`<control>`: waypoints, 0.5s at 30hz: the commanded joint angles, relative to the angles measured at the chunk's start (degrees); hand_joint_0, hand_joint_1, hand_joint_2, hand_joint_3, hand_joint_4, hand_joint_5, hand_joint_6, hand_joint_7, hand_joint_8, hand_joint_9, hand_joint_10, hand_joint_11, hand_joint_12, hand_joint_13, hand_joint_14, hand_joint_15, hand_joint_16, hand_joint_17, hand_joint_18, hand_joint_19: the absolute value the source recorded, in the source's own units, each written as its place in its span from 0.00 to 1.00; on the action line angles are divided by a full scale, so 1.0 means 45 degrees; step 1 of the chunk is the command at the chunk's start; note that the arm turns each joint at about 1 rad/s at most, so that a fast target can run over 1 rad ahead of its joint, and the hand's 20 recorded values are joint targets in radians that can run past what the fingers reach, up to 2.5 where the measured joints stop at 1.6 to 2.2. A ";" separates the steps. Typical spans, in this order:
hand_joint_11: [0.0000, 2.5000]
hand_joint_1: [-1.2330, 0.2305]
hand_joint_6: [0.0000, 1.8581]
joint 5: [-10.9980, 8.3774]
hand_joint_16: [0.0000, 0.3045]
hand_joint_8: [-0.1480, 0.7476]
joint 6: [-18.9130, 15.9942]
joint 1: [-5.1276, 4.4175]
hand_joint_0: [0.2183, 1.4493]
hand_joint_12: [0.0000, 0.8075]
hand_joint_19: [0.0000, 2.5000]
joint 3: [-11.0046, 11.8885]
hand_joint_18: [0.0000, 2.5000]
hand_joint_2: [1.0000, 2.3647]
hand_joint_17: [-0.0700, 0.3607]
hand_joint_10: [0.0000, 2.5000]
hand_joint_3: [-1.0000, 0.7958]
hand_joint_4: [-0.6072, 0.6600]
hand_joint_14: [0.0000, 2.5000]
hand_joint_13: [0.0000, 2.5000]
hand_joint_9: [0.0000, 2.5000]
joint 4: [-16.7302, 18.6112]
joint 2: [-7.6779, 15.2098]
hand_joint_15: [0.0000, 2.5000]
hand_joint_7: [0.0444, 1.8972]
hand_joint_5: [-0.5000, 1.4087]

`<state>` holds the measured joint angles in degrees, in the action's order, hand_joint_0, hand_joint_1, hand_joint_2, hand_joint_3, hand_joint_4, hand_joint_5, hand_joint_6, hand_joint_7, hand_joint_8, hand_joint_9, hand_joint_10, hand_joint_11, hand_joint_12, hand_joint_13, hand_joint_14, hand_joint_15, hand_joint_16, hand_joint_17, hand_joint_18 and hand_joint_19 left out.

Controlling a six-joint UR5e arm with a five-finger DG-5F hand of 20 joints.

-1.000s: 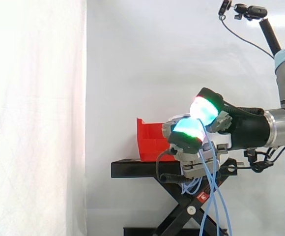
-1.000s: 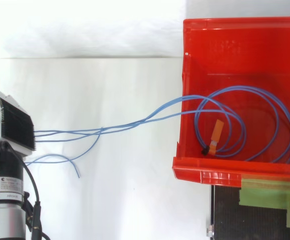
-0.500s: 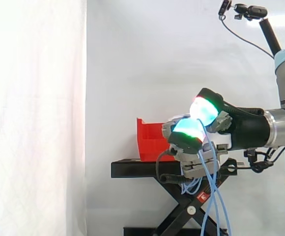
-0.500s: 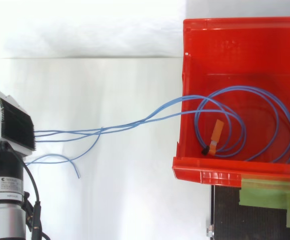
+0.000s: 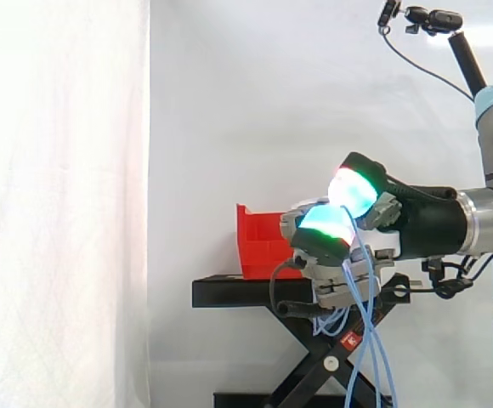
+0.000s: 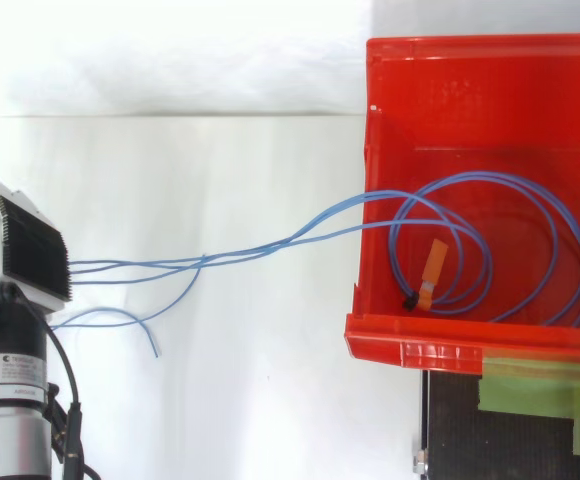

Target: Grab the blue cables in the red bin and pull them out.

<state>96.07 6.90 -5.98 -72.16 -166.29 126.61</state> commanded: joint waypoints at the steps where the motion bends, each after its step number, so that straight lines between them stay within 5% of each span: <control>1: 0.36 0.24 0.30 0.0000 0.13 0.43 0.0000 0.0000 0.59 0.35 0.69 0.0001 0.51 0.00 0.37 0.01 0.00 0.47 0.54 0.51 0.46 0.0000 -0.0011 0.62 0.39 0.72; 15: 0.36 0.23 0.30 0.0000 0.13 0.42 0.0000 0.0000 0.59 0.36 0.70 0.0001 0.50 0.00 0.37 0.01 0.00 0.48 0.54 0.50 0.46 0.0000 0.0008 0.63 0.40 0.72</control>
<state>96.06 6.90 -5.98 -72.16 -166.29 126.60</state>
